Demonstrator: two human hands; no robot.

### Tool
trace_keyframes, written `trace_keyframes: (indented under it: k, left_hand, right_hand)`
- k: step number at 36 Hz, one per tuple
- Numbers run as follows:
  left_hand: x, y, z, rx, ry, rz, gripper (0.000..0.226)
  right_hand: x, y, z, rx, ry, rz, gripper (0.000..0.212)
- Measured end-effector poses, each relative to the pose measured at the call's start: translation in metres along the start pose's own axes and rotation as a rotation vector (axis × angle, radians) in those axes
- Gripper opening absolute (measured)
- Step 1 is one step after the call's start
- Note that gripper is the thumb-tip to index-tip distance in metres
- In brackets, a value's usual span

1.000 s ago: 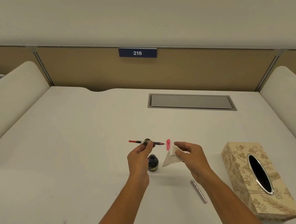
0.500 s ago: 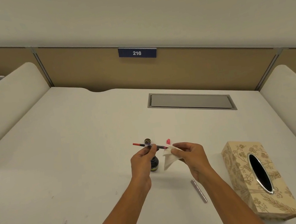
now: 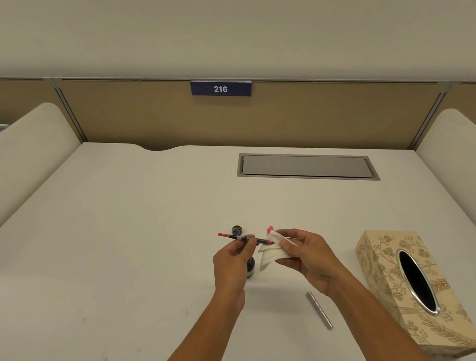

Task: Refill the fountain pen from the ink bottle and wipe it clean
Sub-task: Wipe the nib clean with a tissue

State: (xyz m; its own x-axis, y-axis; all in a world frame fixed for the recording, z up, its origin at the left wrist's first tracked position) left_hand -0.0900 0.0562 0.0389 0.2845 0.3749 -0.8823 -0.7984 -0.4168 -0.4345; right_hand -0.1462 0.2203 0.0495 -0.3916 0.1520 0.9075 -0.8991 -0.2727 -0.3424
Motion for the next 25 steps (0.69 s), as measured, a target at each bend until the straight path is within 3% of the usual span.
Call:
trace_keyframes:
  k: [11, 18, 25]
  left_hand:
    - [-0.0040, -0.0013, -0.0012, -0.017, 0.051, 0.052, 0.018]
    - [-0.0037, -0.0058, 0.0023, 0.012, 0.024, 0.051, 0.009]
    - [-0.0030, -0.0083, 0.0025, 0.011, 0.031, 0.043, 0.009]
  right_hand:
    - [-0.0017, -0.0054, 0.0053, 0.029, 0.216, 0.082, 0.028]
    - [-0.0010, -0.0052, -0.0001, 0.014, 0.090, 0.061, 0.018]
    - [-0.0030, -0.0062, -0.0025, 0.009, 0.044, 0.067, 0.026]
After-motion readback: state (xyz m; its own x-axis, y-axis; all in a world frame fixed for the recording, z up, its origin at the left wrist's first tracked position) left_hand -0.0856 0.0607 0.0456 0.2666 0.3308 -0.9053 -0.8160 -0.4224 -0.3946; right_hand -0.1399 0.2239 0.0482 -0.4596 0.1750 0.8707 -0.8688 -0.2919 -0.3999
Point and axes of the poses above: each hand's wrist, its own y-axis towards the middle knuckle, its own z-axis out of the palm, x = y × z, the point moved 10 cm from there along y, towards the middle knuckle, and after that the axes turned 3 degrees about -z, right-handed, at the moved point
